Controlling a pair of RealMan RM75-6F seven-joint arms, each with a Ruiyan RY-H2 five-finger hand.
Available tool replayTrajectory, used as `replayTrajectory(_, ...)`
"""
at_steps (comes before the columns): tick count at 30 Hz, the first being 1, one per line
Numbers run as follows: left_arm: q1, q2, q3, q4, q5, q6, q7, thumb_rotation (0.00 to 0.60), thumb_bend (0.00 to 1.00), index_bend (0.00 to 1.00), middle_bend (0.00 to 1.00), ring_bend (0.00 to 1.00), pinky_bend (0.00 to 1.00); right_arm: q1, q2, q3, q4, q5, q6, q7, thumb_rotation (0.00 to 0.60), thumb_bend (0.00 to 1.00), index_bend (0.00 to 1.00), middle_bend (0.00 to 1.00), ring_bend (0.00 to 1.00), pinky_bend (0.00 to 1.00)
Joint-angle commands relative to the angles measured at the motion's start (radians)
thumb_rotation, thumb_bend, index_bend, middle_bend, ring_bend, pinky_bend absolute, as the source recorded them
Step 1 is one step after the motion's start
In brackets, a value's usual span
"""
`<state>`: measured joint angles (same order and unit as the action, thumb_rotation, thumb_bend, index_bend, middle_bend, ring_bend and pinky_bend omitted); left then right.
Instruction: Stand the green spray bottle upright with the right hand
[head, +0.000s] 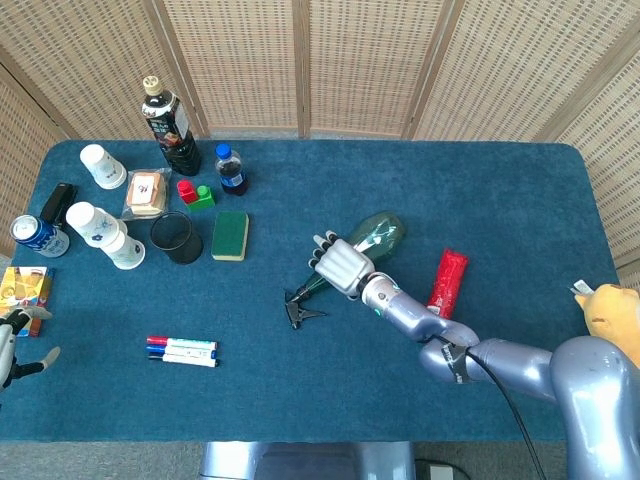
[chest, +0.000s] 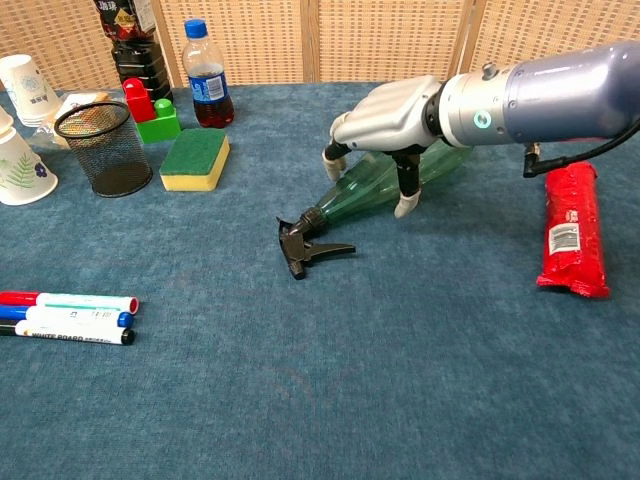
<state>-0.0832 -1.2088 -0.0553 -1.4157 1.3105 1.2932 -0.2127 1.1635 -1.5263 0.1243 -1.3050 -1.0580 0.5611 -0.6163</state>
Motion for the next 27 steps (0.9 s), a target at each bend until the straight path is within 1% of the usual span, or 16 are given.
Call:
replayTrajectory(1, 0.001, -0.002, 0.001, 0.005, 0.000, -0.001, -0.004, 0.600, 0.31, 0.34, 0.30, 0.26, 0.26, 0.006, -0.012, -0.015, 0.008, 0.019, 0.017, -0.022, 0.600, 0.09, 0.31, 0.30, 0.12, 0.21)
replayTrajectory(2, 0.002, -0.002, 0.001, 0.007, 0.001, -0.001, -0.005, 0.600, 0.31, 0.34, 0.30, 0.26, 0.26, 0.007, -0.014, -0.019, 0.010, 0.022, 0.022, -0.029, 0.600, 0.09, 0.32, 0.32, 0.14, 0.23)
replayTrajectory(7, 0.004, -0.003, 0.001, 0.011, 0.005, 0.001, -0.016, 0.600, 0.31, 0.34, 0.30, 0.26, 0.26, 0.006, -0.033, -0.032, 0.013, 0.027, 0.060, -0.050, 0.600, 0.13, 0.46, 0.42, 0.25, 0.40)
replayTrajectory(10, 0.005, -0.004, 0.002, 0.015, 0.008, 0.001, -0.023, 0.600, 0.31, 0.34, 0.30, 0.26, 0.26, 0.003, -0.044, -0.036, 0.012, 0.018, 0.083, -0.052, 0.600, 0.15, 0.52, 0.46, 0.31, 0.48)
replayTrajectory(13, 0.008, -0.005, 0.003, 0.018, 0.012, 0.003, -0.030, 0.600, 0.31, 0.34, 0.30, 0.26, 0.26, -0.002, -0.054, -0.037, 0.010, 0.010, 0.106, -0.051, 0.600, 0.17, 0.54, 0.48, 0.33, 0.51)
replayTrajectory(17, 0.010, -0.008, 0.004, 0.025, 0.014, 0.003, -0.037, 0.600, 0.31, 0.34, 0.30, 0.26, 0.26, -0.010, -0.057, -0.036, 0.003, 0.014, 0.118, -0.037, 0.600, 0.18, 0.55, 0.49, 0.34, 0.51)
replayTrajectory(19, 0.011, -0.010, 0.005, 0.029, 0.015, 0.003, -0.040, 0.600, 0.31, 0.34, 0.30, 0.26, 0.23, -0.014, -0.051, -0.030, -0.007, 0.013, 0.125, -0.023, 0.600, 0.18, 0.56, 0.50, 0.35, 0.51)
replayTrajectory(23, 0.011, -0.014, 0.004, 0.034, 0.018, 0.005, -0.044, 0.600, 0.31, 0.34, 0.30, 0.26, 0.31, -0.026, -0.033, -0.006, -0.039, 0.005, 0.143, 0.031, 0.600, 0.18, 0.57, 0.50, 0.36, 0.51)
replayTrajectory(24, 0.011, -0.014, 0.004, 0.035, 0.019, 0.006, -0.045, 0.600, 0.31, 0.34, 0.30, 0.26, 0.31, -0.030, -0.028, 0.003, -0.047, 0.003, 0.148, 0.051, 0.600, 0.18, 0.57, 0.50, 0.36, 0.51)
replayTrajectory(27, 0.011, -0.017, 0.003, 0.038, 0.022, 0.008, -0.047, 0.600, 0.31, 0.34, 0.30, 0.27, 0.35, -0.048, -0.003, 0.047, -0.081, -0.004, 0.162, 0.152, 0.600, 0.19, 0.57, 0.50, 0.36, 0.51)
